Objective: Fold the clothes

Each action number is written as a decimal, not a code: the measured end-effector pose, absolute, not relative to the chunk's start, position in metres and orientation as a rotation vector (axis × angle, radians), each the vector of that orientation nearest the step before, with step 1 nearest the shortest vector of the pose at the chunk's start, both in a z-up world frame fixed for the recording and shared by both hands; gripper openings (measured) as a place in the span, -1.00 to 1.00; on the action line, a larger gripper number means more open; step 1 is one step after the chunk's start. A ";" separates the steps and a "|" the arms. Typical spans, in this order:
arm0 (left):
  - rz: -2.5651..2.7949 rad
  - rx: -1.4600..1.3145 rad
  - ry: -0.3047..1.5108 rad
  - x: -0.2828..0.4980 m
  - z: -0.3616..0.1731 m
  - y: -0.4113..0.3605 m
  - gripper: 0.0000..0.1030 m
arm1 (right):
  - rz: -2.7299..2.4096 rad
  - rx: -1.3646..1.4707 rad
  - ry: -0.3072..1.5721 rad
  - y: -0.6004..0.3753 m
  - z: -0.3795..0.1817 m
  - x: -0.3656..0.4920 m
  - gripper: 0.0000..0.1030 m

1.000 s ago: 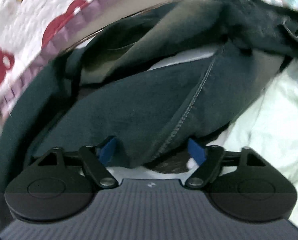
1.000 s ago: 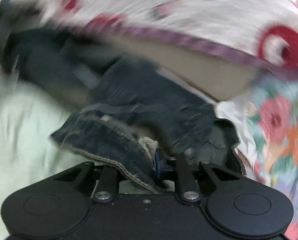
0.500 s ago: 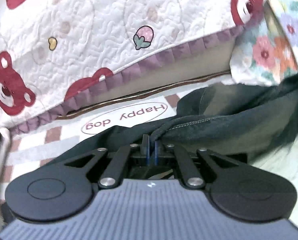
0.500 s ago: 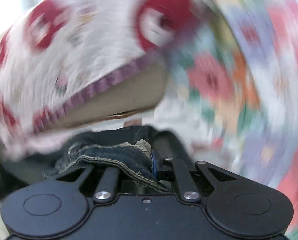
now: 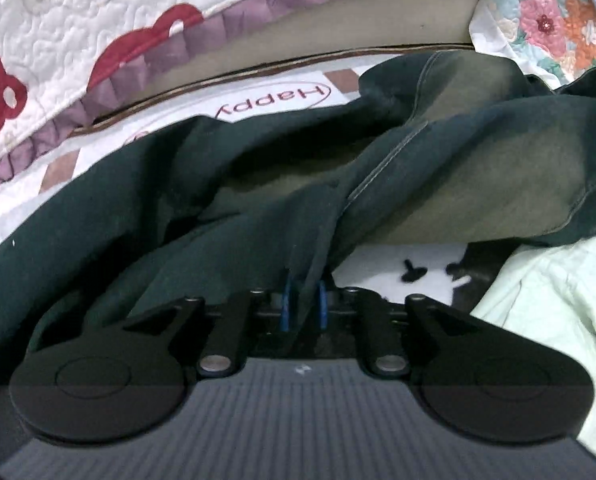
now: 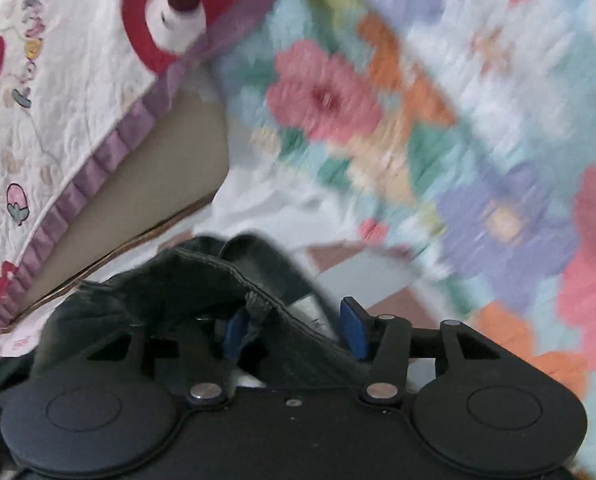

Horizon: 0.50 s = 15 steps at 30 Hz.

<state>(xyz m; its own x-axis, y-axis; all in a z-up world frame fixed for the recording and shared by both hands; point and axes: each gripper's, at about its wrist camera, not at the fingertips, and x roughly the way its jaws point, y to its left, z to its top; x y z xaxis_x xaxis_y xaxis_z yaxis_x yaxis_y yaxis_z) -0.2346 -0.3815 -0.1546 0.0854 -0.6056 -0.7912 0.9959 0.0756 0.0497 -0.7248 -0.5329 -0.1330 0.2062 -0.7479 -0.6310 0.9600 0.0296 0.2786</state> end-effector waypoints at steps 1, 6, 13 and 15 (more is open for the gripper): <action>-1.363 0.716 0.698 -0.234 -0.155 -0.381 -0.72 | -1.381 0.740 0.339 -0.525 -0.129 -0.732 0.23; -1.380 0.738 0.675 -0.239 -0.159 -0.385 -0.55 | -1.360 0.888 0.216 -0.490 -0.130 -0.768 0.23; -1.393 0.788 0.634 -0.255 -0.166 -0.394 -0.18 | -1.278 1.167 0.114 -0.472 -0.183 -0.761 0.23; -1.394 0.799 0.617 -0.256 -0.168 -0.395 -0.18 | -1.296 1.190 0.113 -0.474 -0.194 -0.755 0.24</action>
<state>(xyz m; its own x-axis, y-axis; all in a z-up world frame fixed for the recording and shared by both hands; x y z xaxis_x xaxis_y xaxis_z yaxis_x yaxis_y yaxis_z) -0.2565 -0.3952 -0.1683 0.0985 -0.6094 -0.7867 0.9921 -0.0020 0.1258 -0.7552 -0.4741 -0.1937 0.3518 -0.6698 -0.6539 0.7730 -0.1861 0.6065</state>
